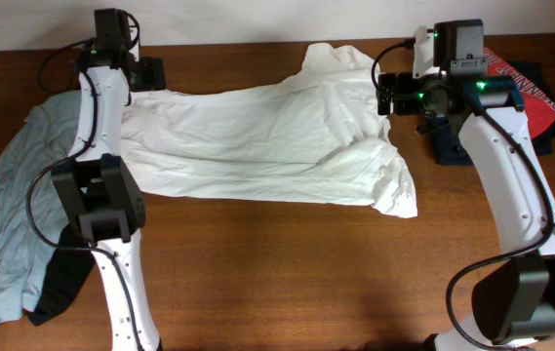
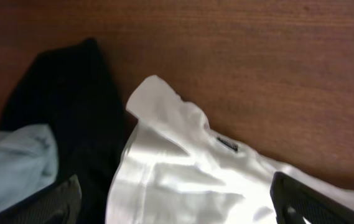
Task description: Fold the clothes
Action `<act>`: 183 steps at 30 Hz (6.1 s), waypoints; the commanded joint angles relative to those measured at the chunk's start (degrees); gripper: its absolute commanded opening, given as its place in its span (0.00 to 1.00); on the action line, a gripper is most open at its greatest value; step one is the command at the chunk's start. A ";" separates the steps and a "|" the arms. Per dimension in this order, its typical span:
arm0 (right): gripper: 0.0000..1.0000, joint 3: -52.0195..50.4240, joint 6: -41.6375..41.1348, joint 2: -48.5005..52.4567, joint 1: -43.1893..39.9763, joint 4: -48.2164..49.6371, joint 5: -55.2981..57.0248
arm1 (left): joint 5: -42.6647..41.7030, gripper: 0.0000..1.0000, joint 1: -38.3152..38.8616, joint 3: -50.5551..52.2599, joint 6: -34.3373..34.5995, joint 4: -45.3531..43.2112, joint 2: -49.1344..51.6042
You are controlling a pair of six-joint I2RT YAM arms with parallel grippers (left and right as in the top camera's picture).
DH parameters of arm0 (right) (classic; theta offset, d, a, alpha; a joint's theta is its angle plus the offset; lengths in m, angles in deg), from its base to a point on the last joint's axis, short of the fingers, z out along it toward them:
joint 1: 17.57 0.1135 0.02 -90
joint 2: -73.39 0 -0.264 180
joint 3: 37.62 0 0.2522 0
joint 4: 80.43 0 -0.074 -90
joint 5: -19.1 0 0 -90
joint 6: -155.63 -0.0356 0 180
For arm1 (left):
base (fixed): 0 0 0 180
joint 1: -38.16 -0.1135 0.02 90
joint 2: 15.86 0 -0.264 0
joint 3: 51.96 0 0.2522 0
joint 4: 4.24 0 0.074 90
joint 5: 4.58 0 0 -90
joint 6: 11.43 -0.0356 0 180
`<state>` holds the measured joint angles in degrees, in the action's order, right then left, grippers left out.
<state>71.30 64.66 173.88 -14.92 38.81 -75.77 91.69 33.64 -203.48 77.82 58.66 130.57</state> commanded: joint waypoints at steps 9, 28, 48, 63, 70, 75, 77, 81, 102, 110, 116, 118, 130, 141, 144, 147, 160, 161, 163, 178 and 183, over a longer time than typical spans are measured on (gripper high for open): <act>0.98 1.51 0.39 0.28 1.29 -1.22 -0.94 | -3.96 0.90 -1.38 -7.85 -0.31 9.20 2.82; 0.98 1.51 0.74 0.28 9.07 -2.10 -0.72 | -9.51 0.92 -3.91 -22.67 -1.84 11.76 10.91; 0.98 1.51 0.76 0.28 9.07 -3.21 -0.70 | -15.47 0.90 -3.17 -22.64 -1.86 1.40 18.91; 0.98 1.51 0.74 0.28 9.07 -3.39 -0.72 | -13.55 0.52 -2.60 -22.64 -1.88 -1.95 19.98; 0.98 1.51 0.74 0.28 9.07 -3.34 -0.72 | -13.53 0.02 -2.62 -22.71 -1.86 -1.51 19.96; 0.98 1.51 0.76 0.28 9.05 -2.73 -0.68 | -13.53 0.00 -2.67 -25.18 -1.42 2.08 18.95; 0.98 1.51 0.79 0.28 9.05 -1.84 -0.50 | -13.53 0.00 -2.67 -27.80 -1.42 5.09 18.14; 0.97 1.51 1.27 0.28 9.05 1.46 -0.48 | -13.55 0.00 -2.62 -35.26 -1.42 13.55 15.45; 0.94 1.51 3.26 13.84 5.92 26.03 1.09 | -13.53 0.00 -2.60 -42.10 -1.42 34.53 10.40; 0.91 1.51 -3.54 24.26 3.72 41.13 3.80 | -13.51 0.00 -2.38 -42.07 -1.44 39.36 10.40; 0.87 1.62 -6.73 30.49 2.62 50.27 5.60 | -12.92 0.00 -1.75 -42.07 -1.44 39.95 10.40; 0.84 2.05 -7.34 31.39 2.23 49.13 5.55 | -11.28 0.00 -1.49 -42.07 -1.42 39.78 10.40; 0.84 30.01 -2.49 35.28 0.87 18.47 3.65 | -9.42 0.00 0.55 -42.07 -1.44 38.45 10.40; 0.80 30.01 -4.00 45.35 1.18 27.82 1.81 | -8.31 0.00 2.25 -42.07 -1.42 37.59 10.43; 0.79 30.01 -3.91 46.82 1.53 30.40 2.12 | -6.88 0.00 2.43 -42.07 -1.44 37.29 10.43; 0.78 30.01 -3.96 47.93 1.88 32.28 2.40 | -6.25 0.00 2.67 -42.03 -1.44 37.33 10.40; 0.74 30.01 -3.96 52.54 2.62 34.45 3.72 | -6.21 0.00 2.67 -42.03 -1.46 36.98 10.40; 0.73 30.01 -3.98 52.59 2.62 34.58 4.09 | -6.21 0.00 2.64 -42.01 -1.46 36.94 10.43; 0.73 30.01 -3.96 52.68 2.62 34.88 5.01 | -6.21 0.00 2.67 -42.01 -1.46 36.89 10.40; 0.18 30.01 -3.98 53.46 2.47 39.12 7.41 | -6.19 0.01 2.67 -42.01 -1.44 36.61 10.43; 0.12 30.32 -3.98 53.51 2.47 38.16 8.39 | -6.19 0.00 2.67 -42.01 -1.46 36.59 10.43</act>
<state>100.74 61.07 226.36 -12.60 77.23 -68.86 84.84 36.18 -244.87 76.20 95.43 142.05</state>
